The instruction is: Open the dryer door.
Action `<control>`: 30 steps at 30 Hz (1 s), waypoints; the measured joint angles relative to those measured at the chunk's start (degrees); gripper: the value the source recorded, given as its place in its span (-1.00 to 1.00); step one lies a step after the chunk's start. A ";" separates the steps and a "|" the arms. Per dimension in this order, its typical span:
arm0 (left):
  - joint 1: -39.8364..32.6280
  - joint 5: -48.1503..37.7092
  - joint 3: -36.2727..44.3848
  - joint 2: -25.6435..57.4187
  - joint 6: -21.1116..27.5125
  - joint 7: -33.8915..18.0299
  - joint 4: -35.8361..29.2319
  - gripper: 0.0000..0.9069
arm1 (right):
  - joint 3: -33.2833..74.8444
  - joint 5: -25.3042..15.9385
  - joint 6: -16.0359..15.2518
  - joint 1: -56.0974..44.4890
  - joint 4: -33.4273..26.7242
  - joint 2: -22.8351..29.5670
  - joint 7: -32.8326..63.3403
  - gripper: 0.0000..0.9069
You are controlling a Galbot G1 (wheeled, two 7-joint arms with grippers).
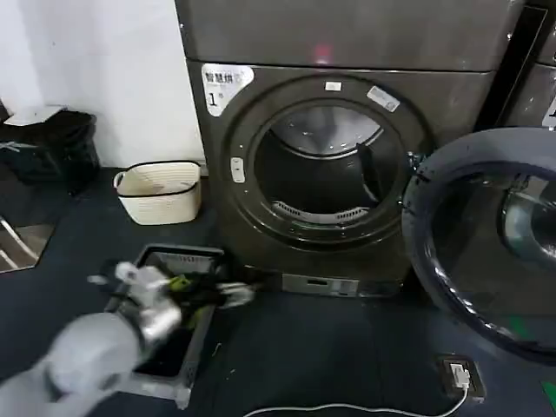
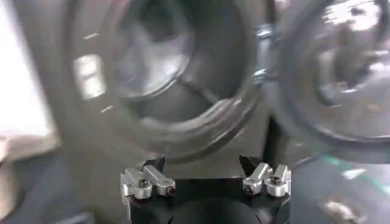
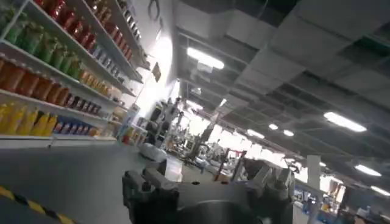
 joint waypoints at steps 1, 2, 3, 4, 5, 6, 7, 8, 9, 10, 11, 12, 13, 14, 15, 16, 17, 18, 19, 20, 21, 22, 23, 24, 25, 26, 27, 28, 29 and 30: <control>1.92 -3.02 -2.92 1.11 0.89 -1.83 -0.10 1.00 | -0.17 0.00 0.17 0.01 -0.01 -0.02 -0.06 1.00; 3.59 -5.79 -5.36 2.10 1.13 -4.07 -0.10 1.00 | -0.25 0.00 0.31 0.04 -0.01 0.06 -0.12 1.00; 5.05 -8.60 -7.61 2.90 1.13 -6.57 -0.03 1.00 | -0.32 0.00 0.45 0.03 0.01 0.19 -0.19 1.00; 6.22 -11.98 -9.79 3.66 1.13 -9.72 0.17 1.00 | -0.43 0.01 0.71 -0.05 0.02 0.39 -0.38 1.00; 7.09 -15.05 -11.53 4.31 1.13 -12.67 0.51 1.00 | -0.46 0.03 0.85 -0.16 -0.05 0.51 -0.45 1.00; 7.88 -17.85 -12.99 4.92 1.13 -14.92 0.68 1.00 | -0.46 0.08 0.96 -0.24 -0.21 0.55 -0.50 1.00; 8.58 -20.70 -14.24 5.61 1.13 -17.43 0.97 1.00 | -0.45 0.16 1.10 -0.32 -0.39 0.57 -0.64 1.00; 9.26 -23.22 -15.36 6.30 1.12 -19.95 1.38 1.00 | -0.44 0.29 1.20 -0.34 -0.54 0.59 -0.81 1.00; 9.82 -24.98 -16.05 6.99 1.12 -21.80 1.72 1.00 | -0.44 0.41 1.28 -0.34 -0.59 0.61 -0.89 1.00; 10.17 -26.91 -16.59 7.72 1.12 -23.49 2.21 1.00 | -0.44 0.58 1.36 -0.34 -0.68 0.66 -0.94 1.00; 10.47 -29.22 -16.99 8.44 1.12 -25.26 2.76 1.00 | -0.46 0.91 1.43 -0.28 -0.70 0.75 -0.98 1.00; 10.62 -31.54 -17.26 9.17 1.11 -27.59 3.54 1.00 | -0.57 1.32 1.53 -0.23 -0.71 0.89 -1.05 1.00; 10.71 -33.68 -17.51 9.76 1.11 -29.35 4.27 1.00 | -0.76 1.50 1.65 -0.19 -0.72 1.04 -1.17 1.00; 10.91 -35.69 -17.70 10.32 1.10 -30.79 4.91 1.00 | -0.83 1.59 1.98 -0.18 -0.76 1.20 -1.37 1.00; 11.13 -38.01 -17.81 10.92 1.09 -32.17 5.51 1.00 | -0.90 1.67 2.29 -0.15 -0.80 1.34 -1.56 1.00; 11.15 -40.61 -17.79 11.51 1.09 -33.84 6.10 1.00 | -0.91 1.71 2.55 -0.14 -0.82 1.49 -1.76 1.00; 10.95 -43.28 -17.58 12.18 1.09 -35.89 6.73 1.00 | -0.95 1.71 2.93 -0.14 -0.89 1.55 -1.92 1.00; 10.62 -46.42 -17.28 12.91 1.08 -37.92 7.42 1.00 | -0.94 1.71 3.17 -0.14 -0.96 1.61 -2.01 1.00; 10.37 -49.02 -17.05 13.55 1.08 -39.00 7.92 1.00 | -0.94 1.71 3.32 -0.14 -0.98 1.66 -2.12 1.00; 10.06 -51.57 -16.83 14.27 1.08 -39.93 8.53 1.00 | -0.94 1.71 3.43 -0.15 -1.04 1.68 -2.19 1.00; 9.81 -53.52 -16.74 14.84 1.08 -40.81 9.09 1.00 | -0.94 1.70 3.55 -0.16 -1.09 1.75 -2.24 1.00; 9.47 -55.91 -16.71 15.36 1.08 -41.81 9.63 1.00 | -0.94 1.70 3.63 -0.18 -1.11 1.86 -2.25 1.00; 9.10 -58.22 -16.70 15.84 1.07 -42.61 10.30 1.00 | -0.94 1.69 3.77 -0.21 -1.15 1.96 -2.27 1.00; 8.74 -60.48 -16.68 16.13 1.06 -43.30 10.90 1.00 | -0.96 1.69 3.86 -0.25 -1.17 2.07 -2.34 1.00; 8.34 -62.79 -16.68 16.36 1.07 -43.98 11.63 1.00 | -0.95 1.68 4.03 -0.30 -1.21 2.15 -2.36 1.00; 8.11 -64.30 -16.68 16.47 1.06 -44.51 12.18 1.00 | -0.96 1.67 4.20 -0.34 -1.26 2.22 -2.38 1.00; 7.93 -65.48 -16.68 16.52 1.06 -45.02 12.73 1.00 | -0.95 1.67 4.31 -0.37 -1.27 2.27 -2.38 1.00; 7.81 -66.36 -16.68 16.53 1.06 -45.51 13.24 1.00 | -0.95 1.65 4.42 -0.38 -1.29 2.32 -2.38 1.00; 7.76 -66.77 -16.68 16.53 1.06 -45.88 13.72 1.00 | -0.95 1.58 4.49 -0.37 -1.31 2.36 -2.41 1.00; 7.74 -67.14 -16.68 16.53 1.06 -46.17 14.10 1.00 | -0.94 1.40 4.52 -0.37 -1.31 2.36 -2.61 1.00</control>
